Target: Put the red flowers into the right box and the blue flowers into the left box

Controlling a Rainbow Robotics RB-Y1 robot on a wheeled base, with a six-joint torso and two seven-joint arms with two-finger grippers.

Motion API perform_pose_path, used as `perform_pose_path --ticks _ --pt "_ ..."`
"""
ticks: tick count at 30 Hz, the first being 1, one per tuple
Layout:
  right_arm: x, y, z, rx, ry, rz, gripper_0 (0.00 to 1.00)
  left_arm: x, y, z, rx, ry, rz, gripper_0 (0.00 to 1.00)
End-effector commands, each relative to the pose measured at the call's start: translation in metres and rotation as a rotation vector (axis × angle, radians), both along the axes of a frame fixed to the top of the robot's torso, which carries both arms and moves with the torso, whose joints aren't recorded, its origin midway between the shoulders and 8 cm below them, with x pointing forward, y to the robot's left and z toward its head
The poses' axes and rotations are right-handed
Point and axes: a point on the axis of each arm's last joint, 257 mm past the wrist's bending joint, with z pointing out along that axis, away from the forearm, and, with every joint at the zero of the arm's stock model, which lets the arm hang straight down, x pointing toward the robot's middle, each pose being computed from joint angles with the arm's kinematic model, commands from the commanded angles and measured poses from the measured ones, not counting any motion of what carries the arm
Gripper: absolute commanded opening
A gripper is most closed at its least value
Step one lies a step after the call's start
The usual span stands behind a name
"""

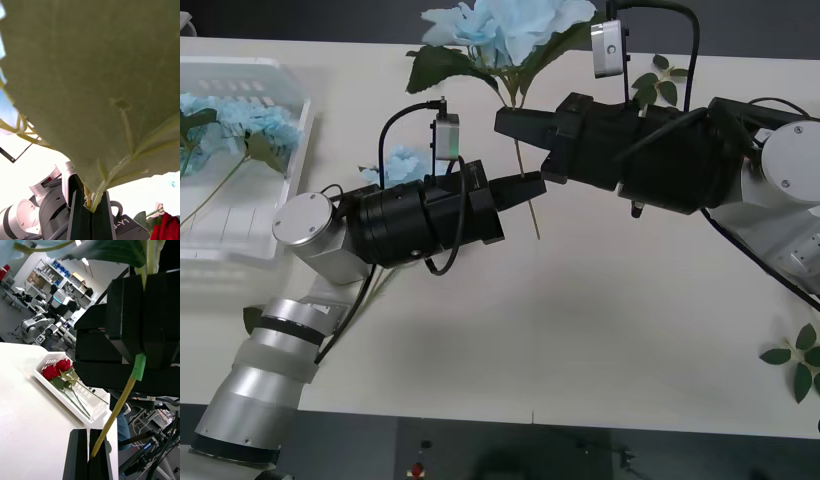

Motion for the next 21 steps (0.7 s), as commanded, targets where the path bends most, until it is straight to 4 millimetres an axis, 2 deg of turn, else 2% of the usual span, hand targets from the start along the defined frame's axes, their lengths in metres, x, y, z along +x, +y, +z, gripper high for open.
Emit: perform_pose_path --ticks 1,3,4,6,7,8,14,21 --pt "-0.007 0.007 0.022 0.036 -0.007 0.024 0.01 0.003 0.0 0.012 0.022 -0.074 0.006 0.0" --pt "-0.007 0.007 0.022 0.037 -0.004 0.024 0.08 0.003 0.003 0.011 0.02 -0.07 0.008 0.0" --pt "-0.008 0.007 0.021 0.036 -0.003 0.025 0.16 0.003 0.005 0.011 0.017 -0.067 0.007 0.0" --pt "-0.007 0.007 0.022 0.039 0.002 0.024 0.77 0.003 0.01 0.013 0.005 -0.06 0.008 0.0" --pt "-0.007 0.007 0.022 0.039 0.002 0.024 0.86 0.002 0.011 0.013 0.003 -0.057 0.005 0.0" --pt "-0.007 0.007 0.022 0.042 0.006 0.024 1.0 0.001 0.013 0.015 -0.007 -0.053 0.003 0.0" --pt "-0.007 0.007 0.021 0.04 0.01 0.024 1.0 0.0 0.035 0.025 -0.058 -0.033 -0.002 0.0" --pt "-0.002 -0.002 0.021 0.024 0.009 0.008 1.0 0.016 0.09 0.034 0.034 -0.094 0.051 0.0"
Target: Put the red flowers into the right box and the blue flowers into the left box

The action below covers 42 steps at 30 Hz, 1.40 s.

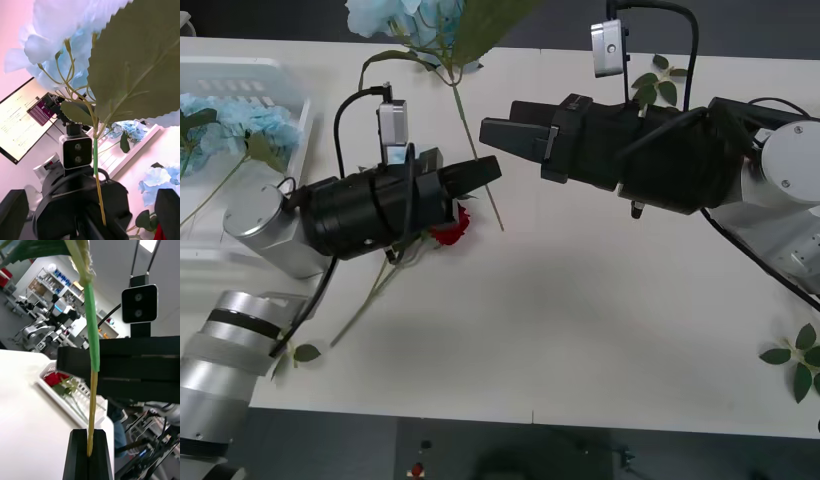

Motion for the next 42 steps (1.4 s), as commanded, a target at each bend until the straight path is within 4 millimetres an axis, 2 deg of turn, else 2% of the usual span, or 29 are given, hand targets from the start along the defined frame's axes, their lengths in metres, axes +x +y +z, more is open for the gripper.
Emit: perform_pose_path --ticks 1,3,7,9,11,17,22,23,24,25,29,30,32,36,38,40,42 --pt "0.0 -0.007 0.021 0.006 -0.021 -0.002 1.0 0.013 0.045 0.021 0.095 -0.126 0.058 0.0" --pt "0.003 -0.013 0.02 -0.007 -0.02 -0.014 1.0 0.019 0.06 0.025 0.125 -0.146 0.083 0.0" --pt "0.015 -0.043 0.009 -0.088 -0.012 -0.063 1.0 0.037 0.103 0.045 0.175 -0.172 0.158 0.0" --pt "0.022 -0.067 0.001 -0.145 0.025 -0.097 1.0 0.049 0.133 0.061 0.129 -0.026 0.199 0.0" --pt "0.028 -0.087 -0.006 -0.192 0.061 -0.127 1.0 0.059 0.159 0.067 0.132 0.051 0.247 0.0" --pt "0.048 -0.155 -0.027 -0.31 0.188 -0.236 1.0 0.077 0.248 0.074 0.267 0.125 0.441 0.0" --pt "0.072 -0.237 -0.049 -0.389 0.324 -0.382 1.0 0.076 0.343 0.072 0.466 0.169 0.643 0.0" --pt "0.074 -0.246 -0.05 -0.397 0.333 -0.397 1.0 0.076 0.352 0.071 0.485 0.169 0.666 0.0" --pt "0.081 -0.271 -0.056 -0.413 0.362 -0.442 1.0 0.075 0.374 0.071 0.529 0.169 0.72 0.0" --pt "0.083 -0.281 -0.058 -0.419 0.374 -0.46 1.0 0.075 0.383 0.071 0.545 0.168 0.743 0.0" --pt "0.096 -0.348 -0.065 -0.447 0.427 -0.589 1.0 0.069 0.437 0.056 0.645 0.195 0.876 0.0" --pt "0.097 -0.355 -0.067 -0.453 0.43 -0.603 1.0 0.069 0.444 0.053 0.657 0.2 0.895 0.0" --pt "0.102 -0.385 -0.069 -0.49 0.426 -0.665 1.0 0.066 0.473 0.045 0.702 0.205 0.972 0.0" --pt "0.104 -0.42 -0.066 -0.509 0.439 -0.737 1.0 0.058 0.505 0.033 0.772 0.222 1.048 0.0" --pt "0.102 -0.427 -0.065 -0.502 0.451 -0.75 1.0 0.056 0.513 0.027 0.79 0.229 1.07 0.0" --pt "0.098 -0.423 -0.062 -0.466 0.471 -0.735 1.0 0.056 0.518 0.024 0.798 0.228 1.085 0.0" --pt "0.094 -0.41 -0.059 -0.429 0.48 -0.704 1.0 0.057 0.519 0.022 0.809 0.227 1.088 0.0"
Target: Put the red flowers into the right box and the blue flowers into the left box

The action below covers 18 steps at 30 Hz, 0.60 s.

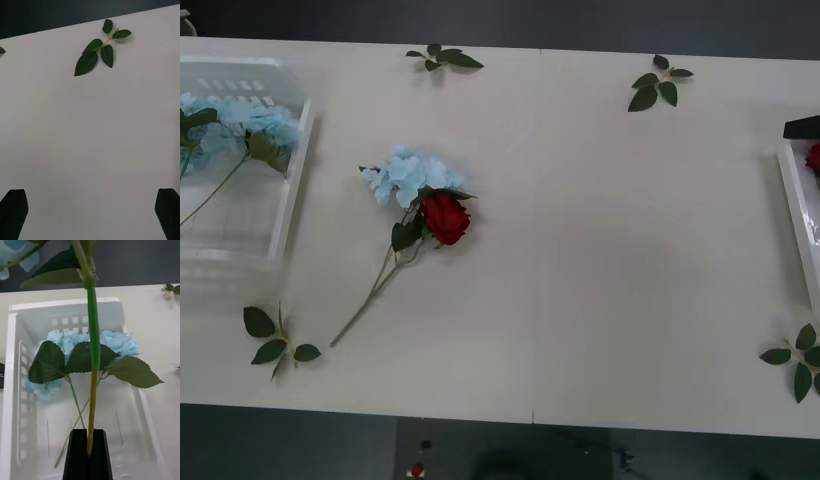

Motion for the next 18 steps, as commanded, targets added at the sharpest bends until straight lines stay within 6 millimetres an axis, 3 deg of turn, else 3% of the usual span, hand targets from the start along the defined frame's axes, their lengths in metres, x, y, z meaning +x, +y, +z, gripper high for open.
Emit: perform_pose_path --ticks 1,2,3,4,6,8,11,13,16,18 --pt "-0.011 0.015 0.028 0.077 -0.023 0.021 1.0 0.004 0.004 0.018 0.018 -0.029 0.031 0.01" --pt "-0.015 0.021 0.031 0.086 -0.032 0.037 1.0 0.005 0.004 0.018 0.018 -0.033 0.029 0.02" --pt "-0.019 0.028 0.035 0.095 -0.046 0.054 1.0 0.005 0.003 0.018 0.017 -0.035 0.027 0.16" --pt "-0.025 0.035 0.039 0.109 -0.057 0.068 1.0 0.006 0.002 0.018 0.015 -0.035 0.026 0.36" --pt "-0.035 0.046 0.046 0.137 -0.092 0.088 1.0 0.006 0.002 0.018 0.016 -0.038 0.025 0.61" --pt "-0.048 0.052 0.051 0.144 -0.123 0.104 1.0 0.007 -0.001 0.019 0.016 -0.042 0.015 0.73" --pt "-0.067 0.075 0.067 0.158 -0.186 0.159 1.0 0.006 -0.02 0.028 0.057 -0.063 -0.062 0.76" --pt "-0.081 0.096 0.075 0.176 -0.213 0.208 1.0 0.004 -0.042 0.035 0.059 -0.071 -0.13 0.76" --pt "-0.105 0.134 0.081 0.172 -0.267 0.319 1.0 0.003 -0.095 0.043 0.053 -0.059 -0.258 0.77" --pt "-0.108 0.139 0.082 0.164 -0.282 0.34 1.0 0.004 -0.105 0.044 0.049 -0.053 -0.275 0.77"
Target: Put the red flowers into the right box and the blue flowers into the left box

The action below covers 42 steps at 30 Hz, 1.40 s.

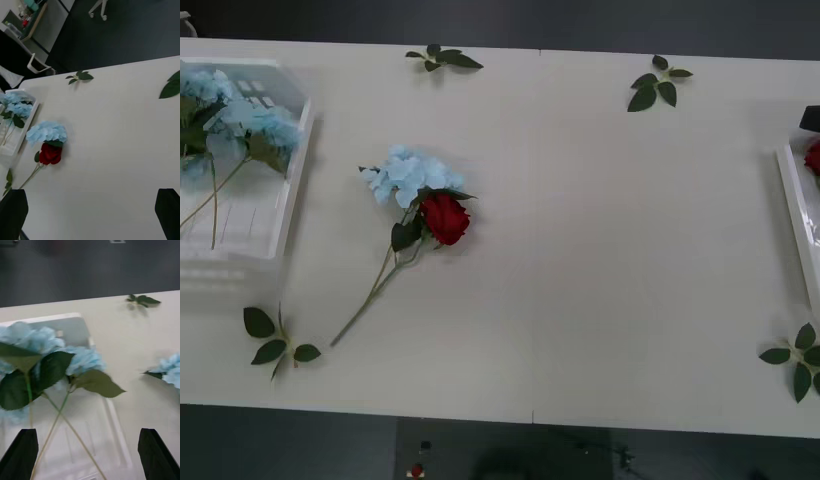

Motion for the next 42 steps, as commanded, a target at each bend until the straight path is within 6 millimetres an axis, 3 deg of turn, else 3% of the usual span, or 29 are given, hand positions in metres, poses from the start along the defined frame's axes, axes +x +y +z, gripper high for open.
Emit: perform_pose_path --ticks 1,3,7,12,16,19,26,30,32,37,42 --pt "-0.02 0.058 0.009 -0.067 -0.136 0.167 1.0 0.012 -0.07 0.021 0.052 -0.007 -0.141 0.77" --pt "-0.03 0.076 0.01 -0.098 -0.195 0.222 1.0 0.02 -0.101 0.014 0.039 0.03 -0.173 0.77" --pt "-0.047 0.103 0.011 -0.141 -0.265 0.298 1.0 0.037 -0.138 -0.004 0.065 0.064 -0.2 0.76" --pt "-0.07 0.137 0.014 -0.171 -0.339 0.383 1.0 0.051 -0.187 -0.052 0.148 0.125 -0.242 0.77" --pt "-0.079 0.155 0.012 -0.197 -0.38 0.409 1.0 0.054 -0.211 -0.093 0.174 0.167 -0.237 0.76" --pt "-0.079 0.16 0.01 -0.208 -0.396 0.416 1.0 0.054 -0.218 -0.119 0.206 0.195 -0.221 0.77" --pt "-0.068 0.144 -0.004 -0.215 -0.403 0.431 1.0 0.048 -0.224 -0.161 0.298 0.243 -0.205 0.77" --pt "-0.065 0.123 -0.018 -0.207 -0.393 0.497 1.0 0.047 -0.231 -0.177 0.338 0.25 -0.2 0.9" --pt "-0.063 0.111 -0.025 -0.208 -0.396 0.525 1.0 0.048 -0.235 -0.183 0.358 0.246 -0.194 1.0" --pt "-0.063 0.094 -0.032 -0.197 -0.411 0.594 1.0 0.056 -0.241 -0.187 0.407 0.211 -0.177 1.0" --pt "-0.064 0.083 -0.036 -0.146 -0.362 0.617 1.0 0.06 -0.232 -0.186 0.433 0.2 -0.145 1.0"
